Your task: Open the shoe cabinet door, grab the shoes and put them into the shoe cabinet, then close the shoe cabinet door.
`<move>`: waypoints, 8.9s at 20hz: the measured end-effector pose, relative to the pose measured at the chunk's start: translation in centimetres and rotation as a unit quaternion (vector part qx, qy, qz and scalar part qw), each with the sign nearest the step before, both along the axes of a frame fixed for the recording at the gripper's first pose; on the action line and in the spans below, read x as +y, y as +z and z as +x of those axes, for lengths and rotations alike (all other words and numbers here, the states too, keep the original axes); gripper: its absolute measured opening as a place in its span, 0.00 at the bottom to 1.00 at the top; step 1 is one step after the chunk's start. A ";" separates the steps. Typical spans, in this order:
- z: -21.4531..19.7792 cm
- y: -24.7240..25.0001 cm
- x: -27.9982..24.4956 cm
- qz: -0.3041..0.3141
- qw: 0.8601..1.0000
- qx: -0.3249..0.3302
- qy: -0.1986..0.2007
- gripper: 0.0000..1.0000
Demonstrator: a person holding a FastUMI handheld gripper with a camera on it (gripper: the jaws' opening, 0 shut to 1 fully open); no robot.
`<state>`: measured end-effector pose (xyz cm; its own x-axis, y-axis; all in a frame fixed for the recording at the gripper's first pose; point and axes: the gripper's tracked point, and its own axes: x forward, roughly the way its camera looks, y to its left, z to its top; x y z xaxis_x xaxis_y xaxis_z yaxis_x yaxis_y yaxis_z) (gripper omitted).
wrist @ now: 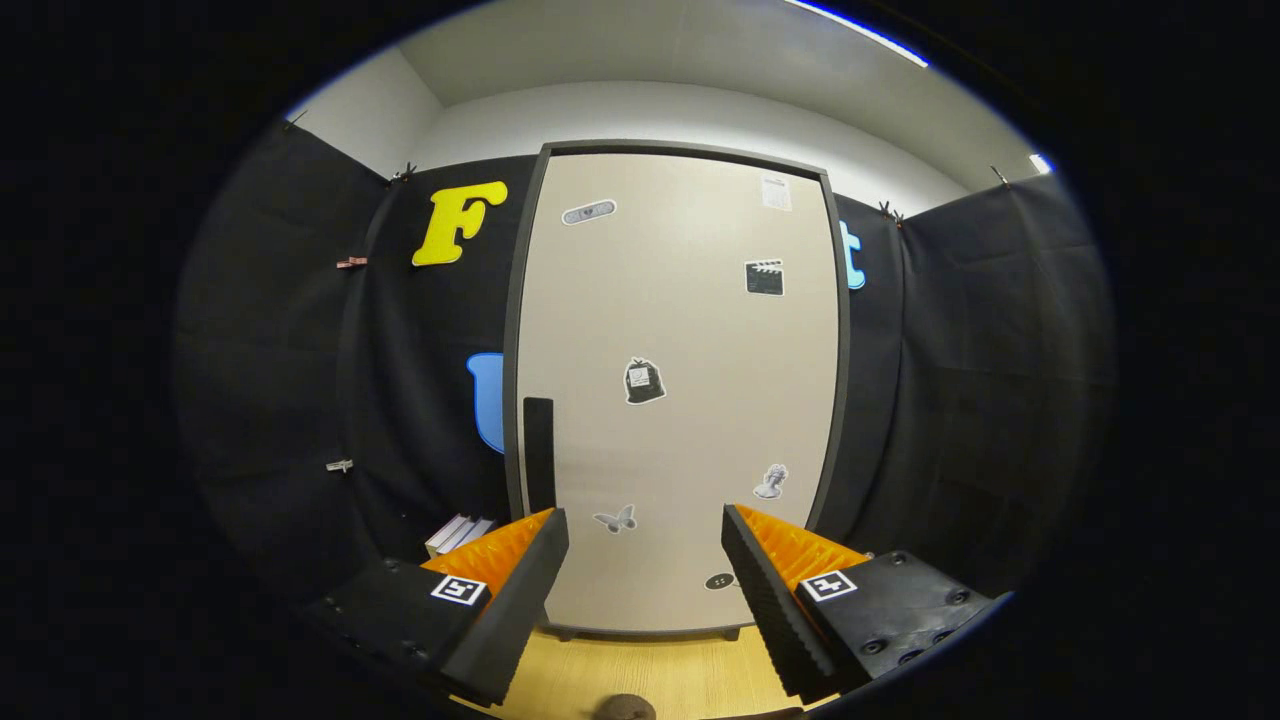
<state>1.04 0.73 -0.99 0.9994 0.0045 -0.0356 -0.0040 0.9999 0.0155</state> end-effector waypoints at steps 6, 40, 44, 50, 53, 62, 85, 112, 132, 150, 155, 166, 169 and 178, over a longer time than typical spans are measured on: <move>2.2 -1.1 3.7 0.013 1.000 0.011 0.016 0.98; 17.3 -5.9 10.1 0.016 0.999 0.042 0.003 0.29; 16.8 -6.0 10.0 0.003 0.999 0.043 0.002 0.30; 13.3 -5.9 9.4 0.010 0.999 0.046 0.021 0.30; 10.6 -5.7 8.5 0.013 0.999 0.044 0.024 0.30; 3.4 -5.3 5.0 0.016 0.997 0.058 0.057 0.29; -7.2 -4.7 -9.8 0.013 0.994 0.060 0.093 0.28; -14.2 -11.0 -6.2 0.017 0.988 0.127 0.083 0.28; -10.5 -43.6 4.7 0.017 0.885 0.463 0.039 0.28; -6.4 -52.9 3.8 0.021 0.910 0.414 0.005 0.23; -3.9 -53.0 4.0 0.014 0.929 0.370 0.015 0.24; 0.1 -53.2 3.3 0.020 0.952 0.305 0.006 0.23; -0.7 -52.1 2.9 0.004 0.951 0.310 -0.003 0.05; 0.6 -43.5 1.4 -0.001 0.957 0.288 -0.022 0.05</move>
